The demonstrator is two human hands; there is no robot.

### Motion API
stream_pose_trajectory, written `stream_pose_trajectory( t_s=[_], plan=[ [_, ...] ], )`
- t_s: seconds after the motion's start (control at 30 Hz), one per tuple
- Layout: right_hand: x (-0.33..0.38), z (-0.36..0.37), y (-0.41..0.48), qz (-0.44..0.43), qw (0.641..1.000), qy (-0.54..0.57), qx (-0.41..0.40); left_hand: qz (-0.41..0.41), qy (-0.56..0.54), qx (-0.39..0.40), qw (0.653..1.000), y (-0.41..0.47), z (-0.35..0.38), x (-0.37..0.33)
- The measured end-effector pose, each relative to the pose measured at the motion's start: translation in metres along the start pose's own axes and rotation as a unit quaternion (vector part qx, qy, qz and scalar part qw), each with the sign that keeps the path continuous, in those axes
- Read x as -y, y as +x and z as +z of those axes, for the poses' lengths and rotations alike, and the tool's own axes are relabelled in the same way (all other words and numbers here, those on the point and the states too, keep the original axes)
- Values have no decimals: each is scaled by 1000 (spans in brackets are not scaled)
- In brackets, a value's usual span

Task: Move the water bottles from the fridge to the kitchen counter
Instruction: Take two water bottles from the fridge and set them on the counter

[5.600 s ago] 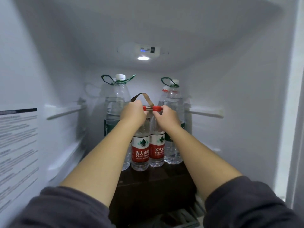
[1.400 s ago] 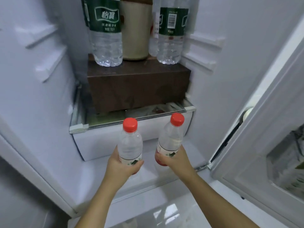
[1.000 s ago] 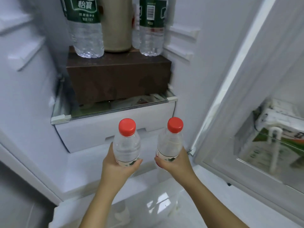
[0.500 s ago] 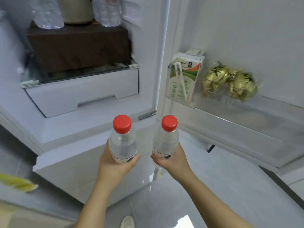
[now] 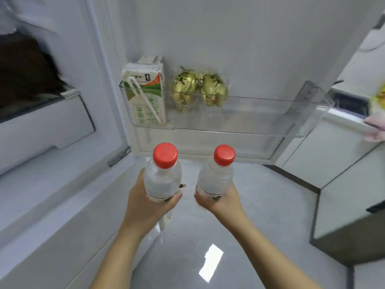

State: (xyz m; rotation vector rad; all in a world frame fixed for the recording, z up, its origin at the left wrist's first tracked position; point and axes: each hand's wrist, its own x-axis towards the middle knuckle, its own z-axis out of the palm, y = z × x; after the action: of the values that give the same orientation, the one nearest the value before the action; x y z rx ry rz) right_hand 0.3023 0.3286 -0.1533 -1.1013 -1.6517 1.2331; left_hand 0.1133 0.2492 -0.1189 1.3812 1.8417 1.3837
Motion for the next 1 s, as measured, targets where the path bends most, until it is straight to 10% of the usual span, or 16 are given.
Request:
stream_pose_trajectory(
  t_s=[0.53,1.0],
  plan=[
    [-38,-159,-120,29,937,-57,-344,89,-49,284,953,-21,155,-77],
    [-54,-353,-211,18,920,-68,-385,63,-99,314,942,-113,334,-176]
  ],
)
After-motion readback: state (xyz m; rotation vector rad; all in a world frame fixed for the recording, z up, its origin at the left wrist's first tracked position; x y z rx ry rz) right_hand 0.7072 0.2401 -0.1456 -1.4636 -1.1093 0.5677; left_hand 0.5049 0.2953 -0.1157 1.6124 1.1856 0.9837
